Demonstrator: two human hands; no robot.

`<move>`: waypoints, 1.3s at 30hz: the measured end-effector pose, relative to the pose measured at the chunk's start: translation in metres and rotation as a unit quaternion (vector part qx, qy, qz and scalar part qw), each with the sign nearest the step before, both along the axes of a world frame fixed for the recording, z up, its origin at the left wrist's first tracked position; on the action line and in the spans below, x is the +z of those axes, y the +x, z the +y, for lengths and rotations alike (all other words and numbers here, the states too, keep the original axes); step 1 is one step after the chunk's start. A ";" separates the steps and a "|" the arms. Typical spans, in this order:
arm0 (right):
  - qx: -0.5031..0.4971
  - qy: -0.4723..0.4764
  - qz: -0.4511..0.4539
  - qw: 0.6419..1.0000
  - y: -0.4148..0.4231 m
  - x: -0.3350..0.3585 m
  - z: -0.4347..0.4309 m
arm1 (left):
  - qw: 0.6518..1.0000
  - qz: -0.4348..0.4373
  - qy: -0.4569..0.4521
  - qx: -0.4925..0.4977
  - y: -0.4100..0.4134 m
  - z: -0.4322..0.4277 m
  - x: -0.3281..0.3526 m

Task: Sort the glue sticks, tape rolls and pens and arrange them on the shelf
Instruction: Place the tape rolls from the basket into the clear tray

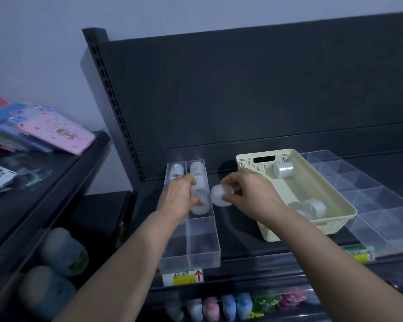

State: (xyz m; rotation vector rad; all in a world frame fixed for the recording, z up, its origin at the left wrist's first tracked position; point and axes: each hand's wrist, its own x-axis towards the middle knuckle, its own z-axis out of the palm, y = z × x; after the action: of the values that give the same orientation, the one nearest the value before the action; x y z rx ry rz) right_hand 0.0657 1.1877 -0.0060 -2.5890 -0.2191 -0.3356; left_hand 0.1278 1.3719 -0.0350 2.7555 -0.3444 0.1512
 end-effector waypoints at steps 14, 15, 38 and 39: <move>0.043 -0.217 0.087 0.971 0.043 -0.030 0.067 | 0.997 -0.018 -0.062 0.050 -0.015 0.052 0.014; 0.042 -0.217 0.085 0.971 0.043 -0.031 0.068 | 0.997 -0.018 -0.062 0.048 -0.015 0.052 0.014; -0.199 -0.183 0.054 0.961 -0.027 -0.009 -0.146 | 0.985 0.045 -0.008 -0.167 -0.012 -0.154 0.021; -0.201 -0.182 0.057 0.961 -0.028 -0.010 -0.153 | 0.984 0.052 0.007 -0.169 -0.010 -0.165 0.017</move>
State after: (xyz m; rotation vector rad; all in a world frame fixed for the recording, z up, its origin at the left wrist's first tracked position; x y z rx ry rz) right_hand 0.0375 1.0344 -0.0158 -3.0005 0.3221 -0.3096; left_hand 0.1177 1.2065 -0.0176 2.6569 -0.7770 -0.0820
